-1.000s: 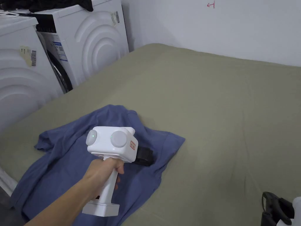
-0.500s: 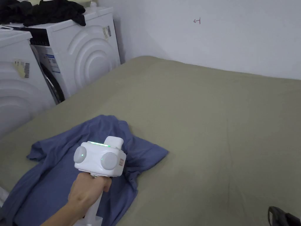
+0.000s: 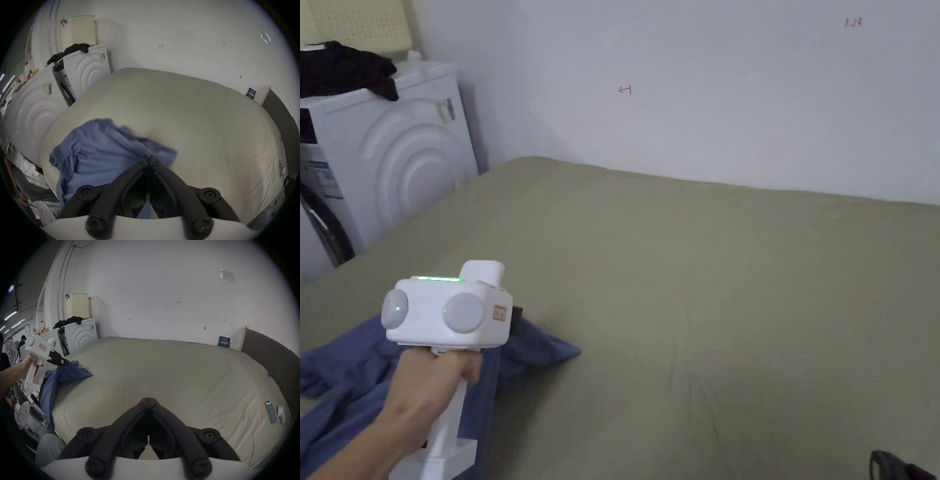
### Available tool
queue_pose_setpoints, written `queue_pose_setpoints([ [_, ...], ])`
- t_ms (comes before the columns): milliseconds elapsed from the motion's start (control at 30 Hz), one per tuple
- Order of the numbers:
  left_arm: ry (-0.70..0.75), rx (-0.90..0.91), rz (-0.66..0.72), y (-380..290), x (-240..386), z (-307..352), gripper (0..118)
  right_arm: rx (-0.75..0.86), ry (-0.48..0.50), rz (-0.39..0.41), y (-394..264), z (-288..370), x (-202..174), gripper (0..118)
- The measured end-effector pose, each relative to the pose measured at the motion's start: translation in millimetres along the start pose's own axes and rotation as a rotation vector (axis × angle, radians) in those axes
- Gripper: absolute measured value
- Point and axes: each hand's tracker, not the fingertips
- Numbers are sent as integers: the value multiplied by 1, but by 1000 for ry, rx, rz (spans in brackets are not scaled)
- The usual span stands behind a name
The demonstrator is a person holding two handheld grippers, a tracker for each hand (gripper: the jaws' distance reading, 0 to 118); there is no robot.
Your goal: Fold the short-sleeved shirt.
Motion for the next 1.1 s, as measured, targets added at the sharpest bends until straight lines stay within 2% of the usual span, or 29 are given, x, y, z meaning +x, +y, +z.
queue_pose_setpoints([
  [167, -98, 71, -93, 34, 76, 21, 0, 21, -66, -37, -1, 24, 31, 1],
  [433, -320, 119, -243, 77, 235, 27, 0, 22, -172, -88, -9, 43, 75, 1],
  [700, -584, 139, -363, 88, 401, 31, 0, -3, -281, -136, -19, 49, 122, 1],
  [900, -709, 36, -484, 48, 487, 9, 0, -33, -331, -180, -30, 46, 148, 1],
  [1100, -611, -210, -529, -28, 521, -89, 0, -87, -338, -190, -45, 33, 158, 1],
])
